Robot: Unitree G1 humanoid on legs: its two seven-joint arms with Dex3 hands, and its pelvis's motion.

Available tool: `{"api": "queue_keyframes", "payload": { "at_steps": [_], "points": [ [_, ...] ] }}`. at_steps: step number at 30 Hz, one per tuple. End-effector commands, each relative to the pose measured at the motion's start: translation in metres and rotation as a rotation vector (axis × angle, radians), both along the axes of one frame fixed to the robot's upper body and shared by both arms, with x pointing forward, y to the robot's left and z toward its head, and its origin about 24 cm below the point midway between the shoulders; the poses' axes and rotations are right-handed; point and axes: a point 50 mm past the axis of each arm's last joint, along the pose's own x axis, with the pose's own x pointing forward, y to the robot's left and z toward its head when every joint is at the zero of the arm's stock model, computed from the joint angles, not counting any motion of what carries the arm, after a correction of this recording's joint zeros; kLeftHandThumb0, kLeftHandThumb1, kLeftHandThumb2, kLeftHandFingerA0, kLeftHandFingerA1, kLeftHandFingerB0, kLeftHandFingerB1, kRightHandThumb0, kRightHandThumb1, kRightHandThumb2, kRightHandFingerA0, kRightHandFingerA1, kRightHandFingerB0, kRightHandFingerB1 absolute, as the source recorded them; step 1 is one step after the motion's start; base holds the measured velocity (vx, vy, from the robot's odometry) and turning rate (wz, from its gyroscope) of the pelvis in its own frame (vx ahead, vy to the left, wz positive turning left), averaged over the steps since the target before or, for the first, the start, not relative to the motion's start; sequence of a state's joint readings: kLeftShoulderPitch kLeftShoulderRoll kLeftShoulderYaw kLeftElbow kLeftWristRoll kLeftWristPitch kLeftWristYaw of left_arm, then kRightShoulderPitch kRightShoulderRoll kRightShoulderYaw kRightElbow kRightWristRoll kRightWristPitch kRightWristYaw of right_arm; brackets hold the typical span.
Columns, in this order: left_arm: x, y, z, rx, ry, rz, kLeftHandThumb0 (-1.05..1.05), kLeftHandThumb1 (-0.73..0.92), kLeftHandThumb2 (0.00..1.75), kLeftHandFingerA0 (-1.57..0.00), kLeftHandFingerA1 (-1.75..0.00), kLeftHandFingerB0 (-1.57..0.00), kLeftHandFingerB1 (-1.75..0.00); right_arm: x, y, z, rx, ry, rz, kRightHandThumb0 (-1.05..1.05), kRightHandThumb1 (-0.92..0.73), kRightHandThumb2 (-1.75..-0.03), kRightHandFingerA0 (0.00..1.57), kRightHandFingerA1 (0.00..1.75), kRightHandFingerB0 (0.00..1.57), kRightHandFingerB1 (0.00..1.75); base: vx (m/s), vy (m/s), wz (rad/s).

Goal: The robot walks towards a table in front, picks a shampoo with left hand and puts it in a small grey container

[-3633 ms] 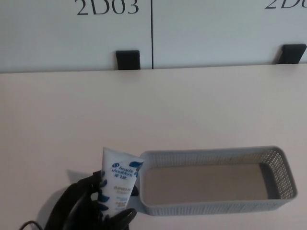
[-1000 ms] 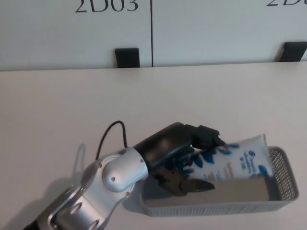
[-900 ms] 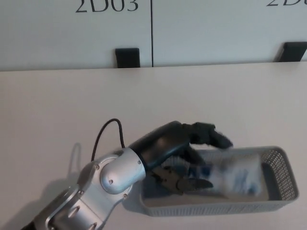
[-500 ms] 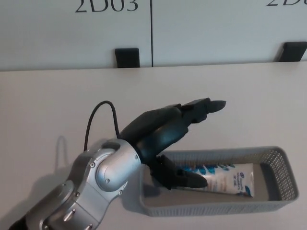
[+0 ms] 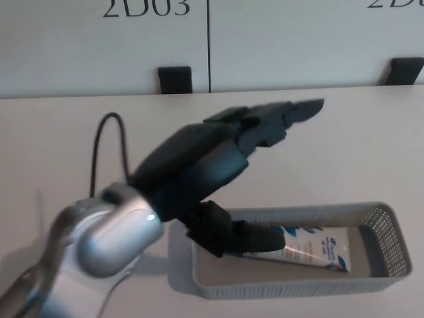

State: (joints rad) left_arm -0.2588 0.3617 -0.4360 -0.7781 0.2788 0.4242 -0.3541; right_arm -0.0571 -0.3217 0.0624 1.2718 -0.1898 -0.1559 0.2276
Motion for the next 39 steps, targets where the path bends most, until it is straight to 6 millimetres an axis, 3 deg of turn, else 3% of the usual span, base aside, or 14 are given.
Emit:
{"api": "queue_keyframes", "payload": {
  "at_steps": [1, 4, 5, 6, 7, 11, 12, 14, 18, 22, 28, 35, 36, 39],
  "points": [
    [-0.045, 0.038, 0.033, -0.115, -0.071, -0.09, -0.67, 0.44, 0.55, -0.12, -0.27, -0.04, -0.27, -0.014, -0.006, 0.0, -0.002, 0.026, -0.007, -0.31, -0.73, -0.62, 0.48, 0.42, 0.46, 0.38, 0.0, 0.0, 0.0],
    [-0.056, 0.064, 0.04, -0.143, -0.107, -0.08, -0.65, 0.43, 0.55, -0.15, -0.28, -0.06, -0.26, -0.02, -0.009, -0.001, -0.008, 0.043, -0.02, -0.3, -0.7, -0.61, 0.47, 0.43, 0.45, 0.38, 0.0, 0.0, 0.0],
    [-0.061, 0.074, 0.041, -0.146, -0.097, -0.074, -0.33, 0.15, 0.79, 0.0, -0.48, -0.02, -0.51, -0.022, -0.009, -0.002, -0.013, 0.05, -0.015, -0.31, -0.7, -0.61, 0.49, 0.44, 0.45, 0.38, 0.0, 0.0, 0.0],
    [-0.065, 0.081, 0.041, -0.144, -0.08, -0.07, -0.33, 0.15, 0.79, 0.0, -0.48, -0.02, -0.51, -0.025, -0.009, -0.002, -0.017, 0.056, -0.01, -0.31, -0.7, -0.61, 0.49, 0.44, 0.45, 0.38, 0.0, 0.0, 0.0],
    [-0.068, 0.084, 0.039, -0.148, -0.062, -0.067, -0.63, 0.38, 0.72, -0.16, -0.4, -0.07, -0.31, -0.027, -0.01, -0.002, -0.023, 0.062, -0.012, -0.31, -0.7, -0.61, 0.5, 0.44, 0.46, 0.38, 0.0, 0.0, 0.0],
    [-0.085, 0.109, 0.021, -0.175, 0.059, -0.001, -0.6, 0.38, 0.68, -0.3, -0.42, -0.15, -0.38, -0.034, -0.01, -0.004, -0.064, 0.066, 0.004, -0.31, -0.7, -0.6, 0.59, 0.45, 0.48, 0.39, 0.0, 0.0, 0.0],
    [-0.093, 0.125, 0.008, -0.192, 0.166, 0.014, -0.5, 0.43, 0.54, -0.47, -0.4, -0.29, -0.32, -0.04, -0.01, -0.005, -0.069, 0.082, 0.007, -0.3, -0.71, -0.61, 0.58, 0.45, 0.47, 0.39, 0.0, 0.0, 0.0],
    [-0.104, 0.142, -0.005, -0.215, 0.255, 0.035, -0.49, 0.43, 0.54, -0.55, -0.43, -0.33, -0.32, -0.046, -0.01, -0.006, -0.081, 0.103, 0.02, -0.32, -0.71, -0.61, 0.6, 0.45, 0.47, 0.38, 0.0, 0.0, 0.0],
    [-0.142, 0.201, -0.048, -0.304, 0.597, 0.154, -0.46, 0.34, 0.62, -0.57, -0.49, -0.39, -0.4, -0.05, -0.013, -0.006, -0.089, 0.12, 0.013, -0.31, -0.71, -0.61, 0.59, 0.46, 0.46, 0.38, 0.0, 0.0, 0.0],
    [-0.182, 0.251, -0.065, -0.283, 0.814, 0.274, -0.35, 0.41, 0.53, -0.74, -0.44, -0.5, -0.36, -0.052, -0.012, -0.007, -0.087, 0.123, 0.021, -0.3, -0.72, -0.61, 0.58, 0.45, 0.44, 0.38, 0.0, 0.0, 0.0],
    [-0.227, 0.314, -0.082, -0.23, 1.052, 0.559, -0.32, 0.37, 0.52, -0.66, -0.43, -0.61, -0.4, -0.055, -0.014, -0.007, -0.117, 0.147, 0.022, -0.33, -0.72, -0.61, 0.58, 0.45, 0.46, 0.38, 0.0, 0.0, 0.0],
    [-0.247, 0.351, -0.106, -0.208, 1.151, 0.787, -0.37, 0.42, 0.54, -1.04, -0.51, -0.86, -0.47, -0.052, -0.012, -0.008, -0.107, 0.144, 0.024, -0.33, -0.72, -0.61, 0.58, 0.45, 0.46, 0.38, 0.0, 0.0, 0.0],
    [-0.249, 0.354, -0.109, -0.204, 1.168, 0.812, -0.45, 0.4, 0.72, -0.98, -0.62, -0.84, -0.57, -0.052, -0.012, -0.008, -0.105, 0.142, 0.017, -0.32, -0.71, -0.61, 0.59, 0.46, 0.47, 0.38, 0.0, 0.0, 0.0],
    [-0.251, 0.361, -0.113, -0.18, 1.203, 0.841, -0.4, 0.42, 0.75, -0.98, -0.66, -0.82, -0.59, -0.051, -0.012, -0.007, -0.105, 0.135, 0.014, -0.33, -0.72, -0.61, 0.57, 0.45, 0.46, 0.38, 0.0, 0.0, 0.0]
  ]
}}
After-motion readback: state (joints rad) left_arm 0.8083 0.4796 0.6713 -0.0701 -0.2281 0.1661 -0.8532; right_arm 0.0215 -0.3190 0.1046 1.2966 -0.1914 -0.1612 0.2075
